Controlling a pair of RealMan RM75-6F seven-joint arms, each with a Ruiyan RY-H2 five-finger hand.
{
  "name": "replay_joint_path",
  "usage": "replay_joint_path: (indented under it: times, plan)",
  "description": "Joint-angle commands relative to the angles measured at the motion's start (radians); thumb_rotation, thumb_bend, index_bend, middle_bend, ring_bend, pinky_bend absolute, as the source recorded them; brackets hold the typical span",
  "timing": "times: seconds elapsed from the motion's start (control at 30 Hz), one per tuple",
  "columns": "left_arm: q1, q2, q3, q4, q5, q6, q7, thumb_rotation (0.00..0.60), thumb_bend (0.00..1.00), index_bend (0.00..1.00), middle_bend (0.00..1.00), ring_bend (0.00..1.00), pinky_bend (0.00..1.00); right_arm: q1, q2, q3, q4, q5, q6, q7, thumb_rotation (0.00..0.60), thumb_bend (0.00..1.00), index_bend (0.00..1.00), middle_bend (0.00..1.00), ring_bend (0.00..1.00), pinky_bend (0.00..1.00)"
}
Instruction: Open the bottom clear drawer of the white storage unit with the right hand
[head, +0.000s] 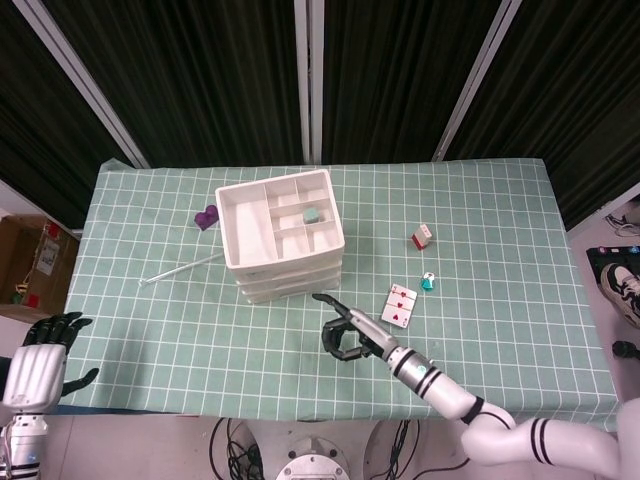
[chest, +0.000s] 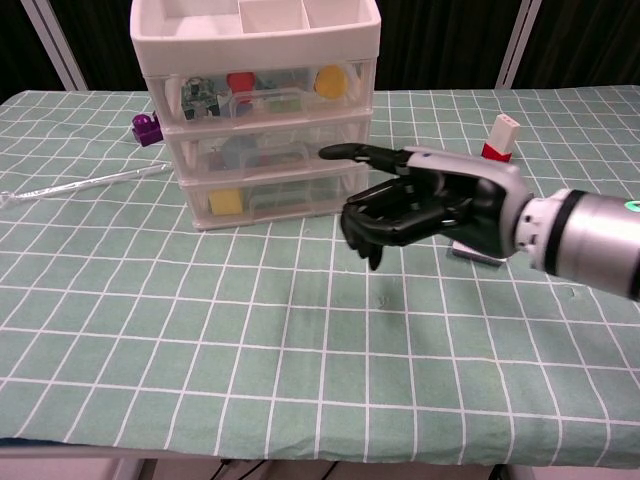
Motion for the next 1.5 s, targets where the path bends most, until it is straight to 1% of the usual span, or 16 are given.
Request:
replay_joint_path:
  times: [0.03, 0.13, 0.3, 0.47, 0.6, 0.9, 1.0, 1.2, 1.33, 1.5]
  plan:
    - [-0.001, -0.001, -0.001, 0.004, -0.004, -0.004, -0.005, 0.600, 0.05, 0.27, 0.19, 0.17, 0.19, 0.063, -0.105, 0.053, 0.094, 0.085, -0.063, 0.062, 0.600, 0.46, 0.00, 0.58, 0.56, 0.53]
    - [-0.001, -0.001, -0.003, 0.008, -0.008, -0.007, -0.009, 0.600, 0.05, 0.27, 0.19, 0.17, 0.19, 0.085, -0.156, 0.072, 0.144, 0.113, -0.076, 0.059, 0.600, 0.47, 0.00, 0.59, 0.56, 0.53]
    - [-0.002, 0.002, -0.006, 0.013, -0.013, -0.010, -0.015, 0.600, 0.05, 0.27, 0.19, 0.16, 0.19, 0.121, -0.212, 0.101, 0.200, 0.126, -0.099, 0.075, 0.600, 0.47, 0.00, 0.59, 0.56, 0.53]
    - [-0.001, 0.002, -0.007, 0.018, -0.014, -0.009, -0.019, 0.600, 0.05, 0.27, 0.19, 0.17, 0.19, 0.145, -0.241, 0.114, 0.232, 0.135, -0.120, 0.073, 0.600, 0.48, 0.00, 0.59, 0.56, 0.53]
    - [0.002, 0.002, -0.007, 0.021, -0.016, -0.006, -0.024, 0.600, 0.04, 0.27, 0.19, 0.17, 0.19, 0.153, -0.260, 0.124, 0.257, 0.153, -0.130, 0.074, 0.600, 0.48, 0.00, 0.59, 0.58, 0.54]
    - [0.002, 0.008, -0.008, 0.021, -0.016, -0.006, -0.026, 0.600, 0.05, 0.27, 0.19, 0.17, 0.19, 0.174, -0.298, 0.149, 0.317, 0.149, -0.150, 0.127, 0.600, 0.48, 0.00, 0.60, 0.58, 0.54]
    - [0.002, 0.011, -0.007, 0.017, -0.016, -0.007, -0.024, 0.600, 0.05, 0.27, 0.19, 0.17, 0.19, 0.185, -0.312, 0.156, 0.341, 0.143, -0.161, 0.143, 0.600, 0.48, 0.04, 0.61, 0.58, 0.54]
    - [0.005, 0.016, -0.007, 0.011, -0.019, -0.005, -0.019, 0.600, 0.05, 0.27, 0.19, 0.17, 0.19, 0.200, -0.332, 0.165, 0.377, 0.131, -0.169, 0.173, 0.600, 0.49, 0.19, 0.62, 0.58, 0.55]
    - [0.006, 0.017, -0.006, 0.011, -0.021, -0.007, -0.019, 0.600, 0.05, 0.27, 0.19, 0.17, 0.19, 0.196, -0.333, 0.155, 0.380, 0.116, -0.163, 0.185, 0.600, 0.50, 0.27, 0.62, 0.58, 0.55]
    - [0.006, 0.012, -0.005, 0.016, -0.018, -0.007, -0.025, 0.600, 0.05, 0.27, 0.19, 0.17, 0.19, 0.173, -0.323, 0.127, 0.353, 0.094, -0.134, 0.186, 0.600, 0.50, 0.29, 0.62, 0.58, 0.55]
